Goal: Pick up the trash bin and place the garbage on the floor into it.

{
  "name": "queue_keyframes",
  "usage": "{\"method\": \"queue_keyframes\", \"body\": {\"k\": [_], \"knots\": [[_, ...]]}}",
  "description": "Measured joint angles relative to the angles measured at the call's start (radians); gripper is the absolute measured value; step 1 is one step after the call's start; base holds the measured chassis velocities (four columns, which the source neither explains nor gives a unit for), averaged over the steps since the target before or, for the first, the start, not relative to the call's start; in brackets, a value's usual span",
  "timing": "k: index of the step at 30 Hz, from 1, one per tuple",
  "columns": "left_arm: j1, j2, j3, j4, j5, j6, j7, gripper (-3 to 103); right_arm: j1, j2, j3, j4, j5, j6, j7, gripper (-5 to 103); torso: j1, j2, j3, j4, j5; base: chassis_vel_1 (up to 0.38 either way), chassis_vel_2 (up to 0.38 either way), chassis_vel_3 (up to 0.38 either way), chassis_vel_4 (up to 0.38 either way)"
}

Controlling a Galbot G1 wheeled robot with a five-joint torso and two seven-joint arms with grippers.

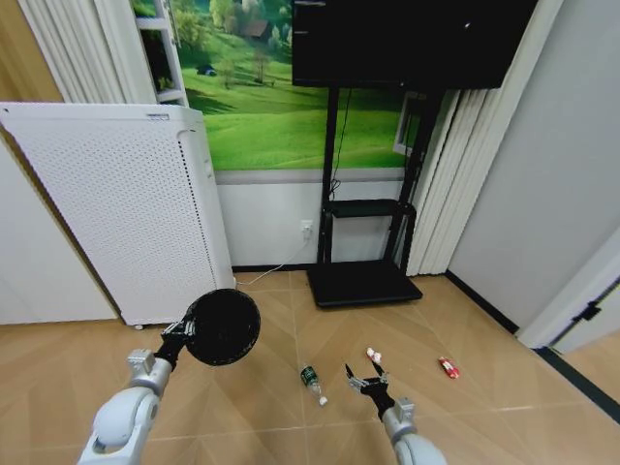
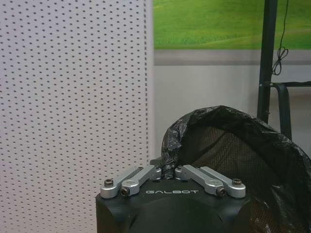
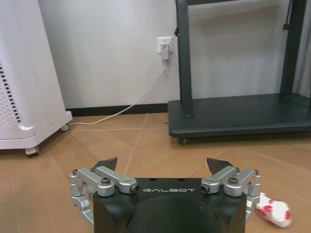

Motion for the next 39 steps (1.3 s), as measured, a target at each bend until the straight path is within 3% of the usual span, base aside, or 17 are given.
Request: {"method": "queue_keyframes", "body": {"k": [9, 15, 23, 30, 39], "knots": [[0.000, -0.007, -0.005, 0.006, -0.005, 0.000, -0.005, 7, 0.061, -0.021, -0.028, -0.107, 0.031, -0.022, -0.009, 100, 0.000, 0.000, 0.000, 0.0003, 0.0001, 0.164, 0.154, -0.164, -0.160], [0.010, 0.000, -0.015, -0.005, -0.019, 0.000, -0.001, 7, 0.207, -0.081, -0.103, -0.287, 0.105, -0.106, -0.052, 100, 0.000, 0.000, 0.000, -0.0003, 0.0003, -0.053, -0.031, 0.055, 0.038], [0.042, -0.005, -0.044, -0.025, -0.030, -0.001, 0.005, 7, 0.376, -0.081, -0.179, -0.484, 0.107, -0.179, -0.059, 100, 0.000, 0.000, 0.000, 0.0007, -0.0001, -0.034, -0.011, 0.016, 0.011], [0.050, 0.014, -0.079, -0.035, -0.065, -0.001, 0.015, 7, 0.461, -0.056, -0.210, -0.645, 0.036, -0.206, -0.034, 100, 0.000, 0.000, 0.000, -0.0002, 0.0001, 0.000, 0.000, 0.000, 0.000], [0.049, 0.011, -0.084, -0.031, -0.075, -0.003, 0.027, 7, 0.487, -0.026, -0.181, -0.717, -0.064, -0.205, -0.013, 100, 0.000, 0.000, 0.000, 0.0000, -0.0001, 0.000, 0.000, 0.000, 0.000]]}}
